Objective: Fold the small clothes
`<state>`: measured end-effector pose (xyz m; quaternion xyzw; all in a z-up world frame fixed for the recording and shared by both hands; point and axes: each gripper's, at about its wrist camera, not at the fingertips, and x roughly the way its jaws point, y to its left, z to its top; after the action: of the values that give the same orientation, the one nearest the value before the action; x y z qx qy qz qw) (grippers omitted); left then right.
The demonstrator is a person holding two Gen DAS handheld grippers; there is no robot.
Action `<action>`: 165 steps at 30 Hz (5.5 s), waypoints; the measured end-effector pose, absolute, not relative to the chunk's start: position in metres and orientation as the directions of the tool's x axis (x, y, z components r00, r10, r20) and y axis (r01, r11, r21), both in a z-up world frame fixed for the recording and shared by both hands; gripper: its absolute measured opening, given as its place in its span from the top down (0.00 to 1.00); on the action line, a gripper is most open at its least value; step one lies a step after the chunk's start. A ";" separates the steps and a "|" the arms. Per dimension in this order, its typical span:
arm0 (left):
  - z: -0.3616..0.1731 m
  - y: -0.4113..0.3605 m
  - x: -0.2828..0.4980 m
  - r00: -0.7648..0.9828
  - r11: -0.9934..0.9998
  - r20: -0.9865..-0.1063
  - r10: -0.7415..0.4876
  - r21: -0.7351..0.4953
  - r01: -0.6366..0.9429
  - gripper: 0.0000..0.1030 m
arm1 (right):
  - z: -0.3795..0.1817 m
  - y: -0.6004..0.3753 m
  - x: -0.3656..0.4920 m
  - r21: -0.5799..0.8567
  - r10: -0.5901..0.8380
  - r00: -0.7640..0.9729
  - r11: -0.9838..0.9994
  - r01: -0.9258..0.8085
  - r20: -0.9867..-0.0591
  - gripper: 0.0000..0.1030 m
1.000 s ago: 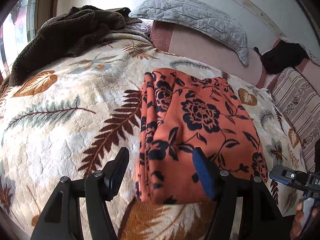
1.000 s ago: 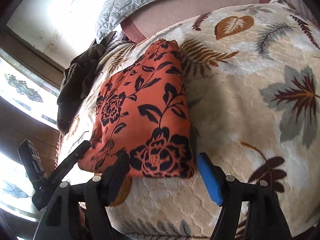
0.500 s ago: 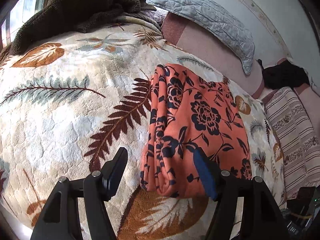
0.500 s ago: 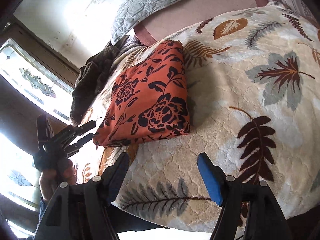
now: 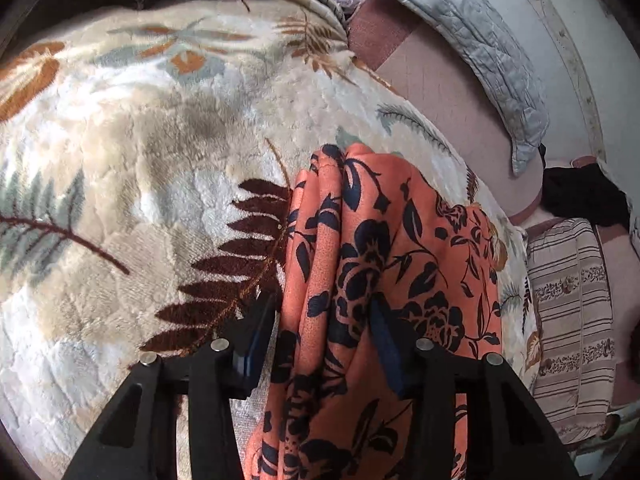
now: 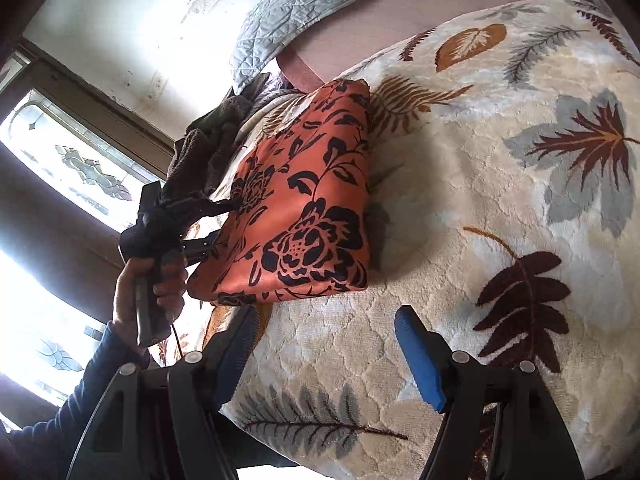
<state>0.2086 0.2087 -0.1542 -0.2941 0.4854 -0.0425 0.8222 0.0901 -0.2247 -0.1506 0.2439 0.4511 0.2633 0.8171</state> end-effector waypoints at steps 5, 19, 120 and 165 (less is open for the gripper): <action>-0.127 0.197 0.178 0.583 0.904 -0.789 -0.194 -0.374 -0.205 0.46 | -0.155 -0.228 0.089 0.655 0.652 0.458 0.734 -0.179 -0.604 0.28; -0.083 0.180 0.105 0.658 0.975 -0.753 0.030 -0.123 -0.185 0.41 | -0.165 -0.218 0.073 0.606 0.584 0.477 0.785 -0.126 -0.657 0.28; -0.072 0.061 0.031 0.637 0.969 -0.752 -0.170 -0.245 -0.030 0.17 | -0.097 -0.237 0.052 0.425 0.423 0.634 0.891 -0.161 -0.648 0.17; -0.053 0.034 0.017 0.709 0.999 -0.704 0.044 0.010 -0.052 0.10 | -0.044 -0.227 0.029 -0.020 0.019 0.745 0.999 -0.043 -0.666 0.05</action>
<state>0.0173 0.0343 -0.0534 -0.0052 0.3808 0.0261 0.9243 0.0288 -0.2270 -0.0439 -0.0168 0.3563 0.0164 0.9341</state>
